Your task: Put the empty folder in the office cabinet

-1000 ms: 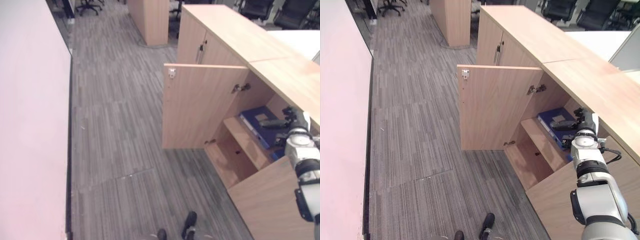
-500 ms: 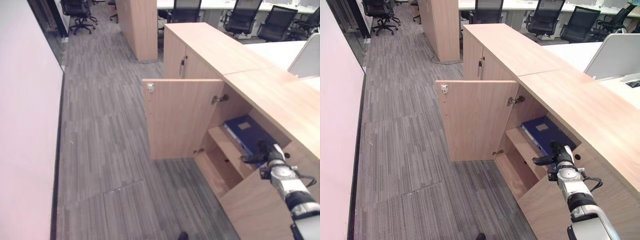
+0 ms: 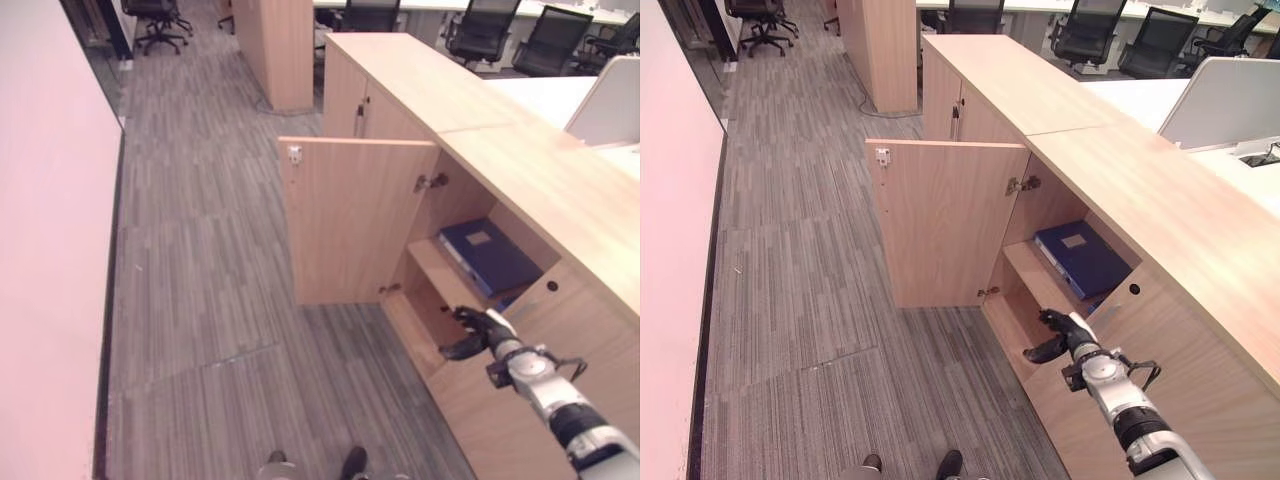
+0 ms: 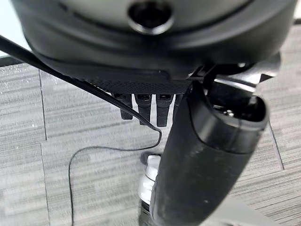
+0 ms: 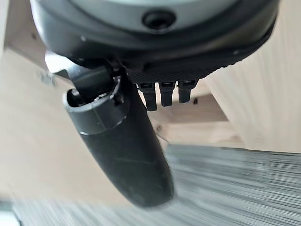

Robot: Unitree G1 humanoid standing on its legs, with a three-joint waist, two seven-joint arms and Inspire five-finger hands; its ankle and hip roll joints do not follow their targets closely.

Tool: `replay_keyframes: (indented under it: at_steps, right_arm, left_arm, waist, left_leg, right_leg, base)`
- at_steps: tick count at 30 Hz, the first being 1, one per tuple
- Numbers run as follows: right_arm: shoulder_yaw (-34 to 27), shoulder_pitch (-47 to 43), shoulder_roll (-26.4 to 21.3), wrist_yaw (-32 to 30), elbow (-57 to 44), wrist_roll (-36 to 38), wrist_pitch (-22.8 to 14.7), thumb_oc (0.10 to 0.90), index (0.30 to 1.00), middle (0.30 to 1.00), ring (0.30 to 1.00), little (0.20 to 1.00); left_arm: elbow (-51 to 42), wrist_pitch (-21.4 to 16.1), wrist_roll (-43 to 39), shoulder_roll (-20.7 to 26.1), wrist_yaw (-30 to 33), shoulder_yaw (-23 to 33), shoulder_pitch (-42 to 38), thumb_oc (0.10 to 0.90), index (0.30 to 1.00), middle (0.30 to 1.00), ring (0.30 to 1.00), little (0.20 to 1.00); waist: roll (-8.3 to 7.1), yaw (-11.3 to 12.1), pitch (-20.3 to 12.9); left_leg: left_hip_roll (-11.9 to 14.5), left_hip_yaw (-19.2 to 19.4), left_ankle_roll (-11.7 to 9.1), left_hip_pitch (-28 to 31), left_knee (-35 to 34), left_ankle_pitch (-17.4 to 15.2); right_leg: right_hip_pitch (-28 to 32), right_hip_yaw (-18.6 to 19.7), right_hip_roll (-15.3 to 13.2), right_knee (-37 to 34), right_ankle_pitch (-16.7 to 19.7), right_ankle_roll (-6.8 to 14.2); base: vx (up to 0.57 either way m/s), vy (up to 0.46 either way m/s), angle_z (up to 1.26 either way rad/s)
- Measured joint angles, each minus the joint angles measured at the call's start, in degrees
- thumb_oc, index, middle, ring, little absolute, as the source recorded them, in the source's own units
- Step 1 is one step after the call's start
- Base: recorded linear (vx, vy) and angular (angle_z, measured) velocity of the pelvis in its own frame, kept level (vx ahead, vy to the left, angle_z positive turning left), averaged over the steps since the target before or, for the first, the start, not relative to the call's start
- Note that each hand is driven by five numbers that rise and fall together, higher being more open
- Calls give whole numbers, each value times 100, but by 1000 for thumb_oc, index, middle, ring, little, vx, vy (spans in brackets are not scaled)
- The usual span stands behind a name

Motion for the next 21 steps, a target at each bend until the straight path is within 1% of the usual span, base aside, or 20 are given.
replay_keyframes:
  at_steps: [1, 2, 3, 4, 5, 6, 8, 10, 11, 12, 13, 14, 15, 16, 17, 18, 19, 20, 21]
  right_arm:
    - [25, -118, -95, 141, 20, -90, 62, 800, 900, 900, 900, 900]
    - [-10, -91, -19, 145, 25, -140, 58, 800, 900, 900, 900, 900]
    - [-8, -30, 56, 135, 28, -233, 78, 800, 900, 900, 900, 900]
    - [-2, -28, 77, 198, -5, -258, 80, 800, 900, 900, 900, 900]
    - [-3, -26, 93, 215, -30, -297, 78, 800, 900, 900, 900, 900]
    - [-4, -15, 125, 214, -24, -484, 75, 800, 900, 900, 900, 900]
    - [20, 139, 146, 190, 4, -1074, 81, 800, 900, 900, 900, 900]
    - [76, 317, 151, 215, 11, -1537, 117, 800, 900, 900, 900, 900]
    - [70, 522, 180, 220, 1, -1812, 128, 800, 900, 900, 900, 900]
    - [82, 715, 282, 215, 2, -1878, 128, 800, 900, 900, 900, 900]
    - [33, 801, 347, 204, 79, -2031, 119, 800, 900, 900, 900, 900]
    - [65, 889, 482, 214, 209, -2115, 142, 800, 900, 900, 900, 900]
    - [117, 990, 624, 233, 292, -2188, 138, 800, 900, 900, 900, 900]
    - [88, 1100, 972, 199, 537, -2263, 141, 800, 900, 900, 900, 900]
    - [57, 1125, 1229, 175, 783, -2282, 160, 800, 900, 900, 900, 900]
    - [101, 1195, 1314, 224, 823, -2280, 181, 800, 900, 900, 900, 900]
    - [90, 1309, 1596, 202, 1032, -2289, 128, 800, 900, 900, 900, 900]
    - [70, 1348, 1802, 167, 1197, -2288, 132, 800, 900, 900, 900, 900]
    - [-6, 1447, 2017, 135, 1329, -2287, 144, 800, 900, 900, 900, 900]
  left_arm:
    - [-108, -99, -128, -173, 2, 39, -102, 800, 900, 900, 900, 900]
    - [-118, -74, -189, -147, -8, 51, -62, 800, 900, 900, 900, 900]
    - [-117, -23, -191, -168, -20, 23, -10, 800, 900, 900, 900, 900]
    - [-121, -32, -191, -166, -22, 1, 20, 800, 900, 900, 900, 900]
    - [-110, -51, -190, -166, -17, 0, 16, 800, 900, 900, 900, 900]
    - [-84, -59, -192, -164, -3, 11, 8, 800, 900, 900, 900, 900]
    - [-76, -58, -188, -158, -2, 1, -105, 800, 900, 900, 900, 900]
    - [-140, -77, -179, -176, 3, -22, -119, 800, 900, 900, 900, 900]
    - [-219, -115, -173, -169, 27, -22, -112, 800, 900, 900, 900, 900]
    - [-273, -132, -168, -146, 47, -25, -157, 800, 900, 900, 900, 900]
    - [-263, -131, -141, -137, 78, -57, -116, 800, 900, 900, 900, 900]
    - [-271, -143, -140, -148, 132, -106, -94, 800, 900, 900, 900, 900]
    - [-334, -137, -139, -110, 141, -113, -85, 800, 900, 900, 900, 900]
    - [-379, -139, -139, -35, 177, -107, -71, 800, 900, 900, 900, 900]
    - [-394, -140, -139, -5, 222, -108, -35, 800, 900, 900, 900, 900]
    - [-466, -151, -140, -8, 266, -108, -33, 800, 900, 900, 900, 900]
    - [-564, -211, -141, 29, 298, -110, -48, 800, 900, 900, 900, 900]
    - [-618, -235, -141, 83, 299, -117, -54, 800, 900, 900, 900, 900]
    - [-655, -243, -141, 138, 289, -135, -79, 800, 900, 900, 900, 900]
  waist:
    - [420, 147, 90]
    - [374, 190, 158]
    - [477, 192, 173]
    - [473, 206, 174]
    - [501, 215, 164]
    - [512, 223, 157]
    - [508, 232, 150]
    - [483, 218, 100]
    - [499, 225, 63]
    - [478, 208, -12]
    - [468, 249, -70]
    - [521, 255, -174]
    - [492, 245, -297]
    - [432, 219, -451]
    - [425, 215, -513]
    - [469, 238, -576]
    - [447, 208, -679]
    - [367, 201, -748]
    - [244, 202, -814]
  left_leg:
    - [647, -255, -152, -109, -630, 81]
    - [711, -237, -221, -20, -632, 141]
    - [827, -258, -217, 37, -630, 172]
    - [797, -306, -222, 38, -630, 185]
    - [756, -328, -246, 33, -611, 204]
    - [690, -402, -258, 45, -629, 222]
    - [457, -381, -138, 126, -607, 364]
    - [224, -346, -72, 163, -604, 433]
    - [13, -229, 15, 254, -605, 529]
    - [-166, -139, 88, 303, -599, 598]
    - [-303, -101, 305, 367, -603, 535]
    - [-398, 8, 400, 424, -618, 564]
    - [-550, 102, 450, 450, -626, 579]
    - [-770, 142, 621, 476, -625, 541]
    - [-822, 265, 696, 531, -628, 547]
    - [-821, 404, 826, 526, -629, 629]
    - [-961, 420, 961, 569, -629, 554]
    - [-1059, 423, 1025, 569, -628, 527]
    - [-1195, 428, 1088, 579, -628, 491]
  right_leg:
    - [-43, -171, 238, 568, -242, -65]
    - [191, 62, 223, 345, 78, -311]
    - [364, 91, 316, 130, 84, -50]
    - [387, 161, 310, 60, 104, -14]
    - [386, 198, 302, 9, 109, -8]
    - [398, 249, 294, -58, 126, 18]
    - [415, 261, 115, -111, 195, 122]
    - [447, 269, -103, -154, 206, 117]
    - [569, 266, -314, -285, 204, 122]
    - [627, 321, -464, -395, 175, 166]
    - [602, 359, -632, -328, 162, 234]
    - [643, 264, -791, -263, 32, 332]
    - [611, 310, -944, -282, -12, 425]
    - [600, 378, -1156, -285, -5, 501]
    - [619, 412, -1267, -258, -19, 606]
    - [625, 393, -1328, -167, -16, 689]
    - [618, 373, -1516, 20, -34, 849]
    - [625, 367, -1648, 104, -18, 871]
    - [638, 349, -1769, 174, 74, 966]
  base:
    - [152, 200, -25]
    - [222, 306, -35]
    - [125, 207, -22]
    - [193, 320, -25]
    - [199, 330, -35]
    - [320, 492, -32]
    - [263, 389, -21]
    - [195, 317, -13]
    - [199, 357, -20]
    - [246, 438, -34]
    - [100, 180, -39]
    - [159, 268, -44]
    - [150, 252, -42]
    - [141, 227, -37]
    - [130, 207, -31]
    - [170, 264, -20]
    - [130, 197, -10]
    - [129, 205, 0]
    - [88, 154, 11]
